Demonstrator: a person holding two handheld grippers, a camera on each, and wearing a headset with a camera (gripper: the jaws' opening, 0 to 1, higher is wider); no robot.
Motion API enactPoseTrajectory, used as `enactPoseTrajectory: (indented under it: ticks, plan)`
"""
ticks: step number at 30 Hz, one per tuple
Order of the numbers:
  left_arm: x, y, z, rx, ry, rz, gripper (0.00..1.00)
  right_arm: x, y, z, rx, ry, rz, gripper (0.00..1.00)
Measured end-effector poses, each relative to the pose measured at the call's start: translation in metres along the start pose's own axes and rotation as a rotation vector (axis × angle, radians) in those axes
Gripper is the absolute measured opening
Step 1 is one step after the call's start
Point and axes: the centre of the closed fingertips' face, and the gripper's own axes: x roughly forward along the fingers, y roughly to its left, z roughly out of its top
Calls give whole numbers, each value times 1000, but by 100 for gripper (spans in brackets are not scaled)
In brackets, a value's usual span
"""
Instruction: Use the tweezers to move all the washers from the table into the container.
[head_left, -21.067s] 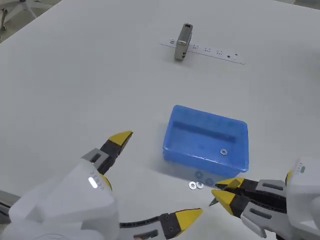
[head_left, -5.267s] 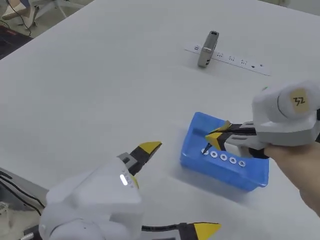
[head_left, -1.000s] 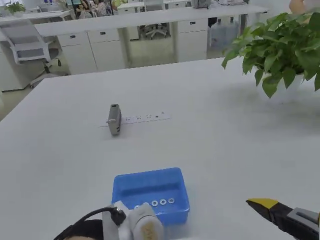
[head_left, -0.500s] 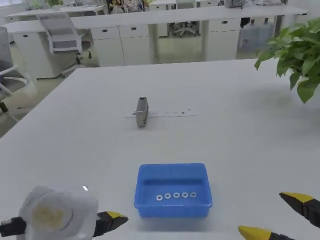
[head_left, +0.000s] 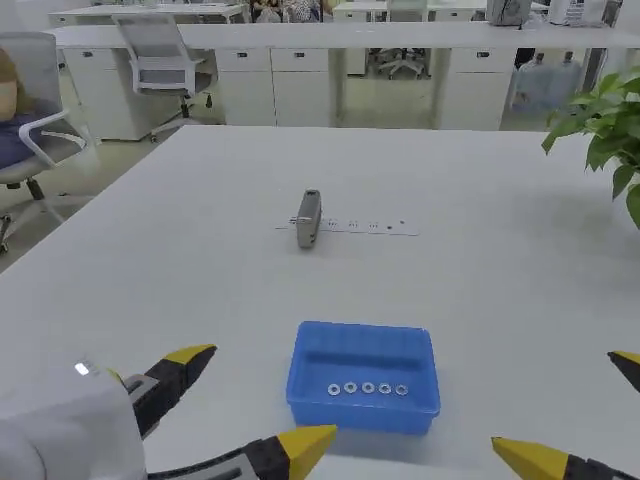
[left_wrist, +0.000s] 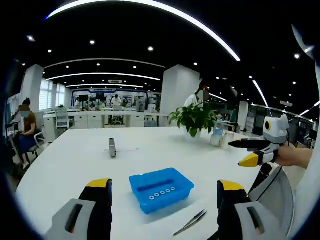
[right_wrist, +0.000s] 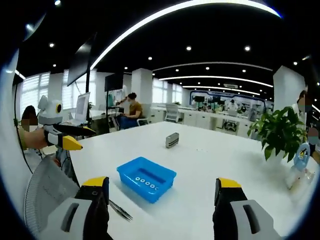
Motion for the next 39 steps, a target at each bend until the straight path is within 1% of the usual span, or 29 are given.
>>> enactPoseTrajectory:
  ticks: [1,2,3,4,5,6,7,10,12,14,17,20,23,24,27,31,34,39]
  plan:
    - [0,0,1,-4,-10,3,94,0,-1,7,7,-33,1,91]
    - [-1,0,1,-30,-10,7,97,-1,-2,10,21,-52,-2,95]
    - [-2,0,4,-48,-30,10,99,-1,-3,11,24,-55,-2,99]
    - [-3,0,7,-60,-53,7,99,-1,-4,13,29,-62,-3,98]
    - [-3,0,9,-70,-65,6,99,-2,-6,11,33,-54,-10,98]
    - [-4,1,12,-78,-82,9,99,-1,-7,11,39,-57,-16,99]
    - [-4,1,12,-82,-83,5,99,-2,-9,10,49,-53,-25,99]
    - [-3,2,10,-80,-70,6,99,-2,-11,9,59,-52,-39,99]
    - [-3,3,8,-77,-58,2,99,-2,-15,5,69,-48,-45,97]
    - [-3,3,7,-79,-54,-1,99,-1,-14,2,71,-42,-43,95]
    - [-2,4,6,-83,-52,0,99,1,-11,-2,64,-18,-40,92]
    - [0,3,6,-83,-44,-8,99,2,-7,-3,73,-11,-32,94]
    - [0,1,6,-64,-36,-11,99,2,-5,-4,86,-9,-33,95]
    - [-1,1,7,-59,-39,-12,99,2,-5,-4,88,-9,-35,96]
    - [0,1,6,-73,-32,-19,99,2,-5,-4,94,-11,-39,96]
    - [0,1,2,-67,-14,-17,99,2,-5,-4,98,-7,-37,96]
    - [0,1,0,-66,-9,-19,99,2,-5,-6,101,-2,-37,96]
    - [-1,-1,-3,-69,2,-18,99,2,-1,-7,97,4,-28,96]
